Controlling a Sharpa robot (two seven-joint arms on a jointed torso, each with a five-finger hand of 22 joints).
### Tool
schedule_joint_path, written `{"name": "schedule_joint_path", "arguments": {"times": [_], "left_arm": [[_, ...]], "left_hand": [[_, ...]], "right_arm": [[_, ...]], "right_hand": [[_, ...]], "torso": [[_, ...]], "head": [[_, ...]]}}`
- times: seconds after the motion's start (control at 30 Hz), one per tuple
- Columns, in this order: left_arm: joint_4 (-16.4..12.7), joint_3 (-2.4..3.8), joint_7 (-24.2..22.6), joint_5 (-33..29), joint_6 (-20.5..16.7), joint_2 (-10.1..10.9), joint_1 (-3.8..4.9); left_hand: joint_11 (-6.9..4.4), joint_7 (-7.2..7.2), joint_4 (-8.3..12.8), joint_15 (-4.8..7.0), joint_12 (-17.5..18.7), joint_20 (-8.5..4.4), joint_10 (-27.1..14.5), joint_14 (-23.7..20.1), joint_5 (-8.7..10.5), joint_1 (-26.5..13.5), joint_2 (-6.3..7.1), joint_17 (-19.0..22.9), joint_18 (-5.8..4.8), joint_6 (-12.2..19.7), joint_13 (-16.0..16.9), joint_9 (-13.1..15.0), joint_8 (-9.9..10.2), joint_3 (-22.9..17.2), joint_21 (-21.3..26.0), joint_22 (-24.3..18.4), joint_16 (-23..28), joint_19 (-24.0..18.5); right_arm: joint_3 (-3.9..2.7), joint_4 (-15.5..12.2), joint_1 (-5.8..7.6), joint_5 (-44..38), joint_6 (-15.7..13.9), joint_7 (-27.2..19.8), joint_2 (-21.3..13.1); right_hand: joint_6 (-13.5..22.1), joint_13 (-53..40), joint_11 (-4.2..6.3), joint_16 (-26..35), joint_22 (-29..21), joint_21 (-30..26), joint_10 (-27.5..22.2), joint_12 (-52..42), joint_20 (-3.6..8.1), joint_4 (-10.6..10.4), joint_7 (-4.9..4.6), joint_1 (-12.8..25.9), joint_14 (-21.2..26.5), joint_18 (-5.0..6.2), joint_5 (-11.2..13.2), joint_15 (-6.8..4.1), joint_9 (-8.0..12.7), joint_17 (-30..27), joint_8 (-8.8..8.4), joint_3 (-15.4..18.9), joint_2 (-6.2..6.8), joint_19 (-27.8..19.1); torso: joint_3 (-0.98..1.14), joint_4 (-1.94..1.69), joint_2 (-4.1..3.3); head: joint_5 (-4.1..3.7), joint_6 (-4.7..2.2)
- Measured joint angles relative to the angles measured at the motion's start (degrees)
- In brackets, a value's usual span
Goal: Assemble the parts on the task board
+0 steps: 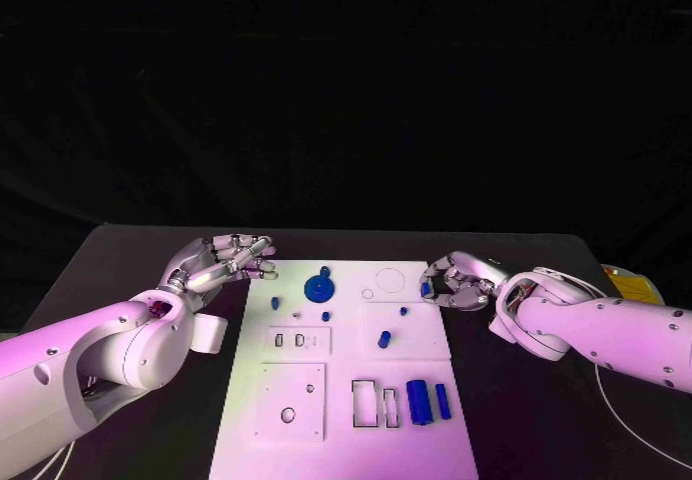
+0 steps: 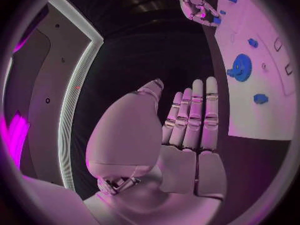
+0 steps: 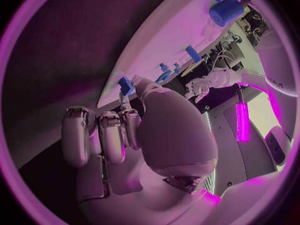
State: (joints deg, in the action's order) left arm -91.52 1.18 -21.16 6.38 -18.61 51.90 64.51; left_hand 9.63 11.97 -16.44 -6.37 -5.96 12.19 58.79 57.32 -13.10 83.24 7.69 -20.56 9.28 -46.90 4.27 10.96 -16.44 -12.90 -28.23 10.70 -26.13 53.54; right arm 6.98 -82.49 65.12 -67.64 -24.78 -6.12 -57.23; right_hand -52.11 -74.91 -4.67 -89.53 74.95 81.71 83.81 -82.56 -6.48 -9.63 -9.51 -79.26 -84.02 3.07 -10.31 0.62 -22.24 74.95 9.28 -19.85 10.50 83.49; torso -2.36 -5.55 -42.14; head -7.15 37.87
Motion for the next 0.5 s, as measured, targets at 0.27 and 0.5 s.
{"name": "schedule_joint_path", "arguments": {"times": [0.27,0.5], "left_arm": [[0.08,0.00,0.02,0.00,0.08,-0.01,-0.01],[0.08,0.00,0.05,0.00,0.17,0.02,-0.01]], "left_hand": [[0.00,0.00,0.00,0.00,0.00,0.00,0.00,0.00,0.00,0.00,0.00,0.00,0.00,0.00,0.00,0.00,0.00,0.00,0.00,0.00,0.00,0.00],[0.00,0.00,0.00,0.00,0.00,0.00,0.00,0.00,0.00,0.00,0.00,0.01,0.00,0.00,-0.01,-0.01,0.00,0.00,0.00,0.00,0.00,0.00]], "right_arm": [[0.00,0.45,-0.09,-0.60,-0.20,0.60,0.43],[0.00,0.62,-0.16,-0.85,-0.45,0.91,0.65]], "right_hand": [[-0.19,0.00,0.00,0.00,0.00,0.00,0.00,-0.22,0.00,0.16,0.19,0.00,0.00,0.00,0.00,0.00,0.00,0.00,0.00,-0.16,0.00,0.00],[-0.57,0.00,0.00,0.00,-0.01,0.00,0.00,-0.22,0.00,0.23,0.16,-0.22,0.00,0.00,0.00,0.00,-0.07,-0.01,0.23,-0.42,-0.22,0.00]], "torso": [[-0.02,0.01,0.01],[-0.05,0.09,-0.02]], "head": [[0.05,0.20],[0.14,0.29]]}}
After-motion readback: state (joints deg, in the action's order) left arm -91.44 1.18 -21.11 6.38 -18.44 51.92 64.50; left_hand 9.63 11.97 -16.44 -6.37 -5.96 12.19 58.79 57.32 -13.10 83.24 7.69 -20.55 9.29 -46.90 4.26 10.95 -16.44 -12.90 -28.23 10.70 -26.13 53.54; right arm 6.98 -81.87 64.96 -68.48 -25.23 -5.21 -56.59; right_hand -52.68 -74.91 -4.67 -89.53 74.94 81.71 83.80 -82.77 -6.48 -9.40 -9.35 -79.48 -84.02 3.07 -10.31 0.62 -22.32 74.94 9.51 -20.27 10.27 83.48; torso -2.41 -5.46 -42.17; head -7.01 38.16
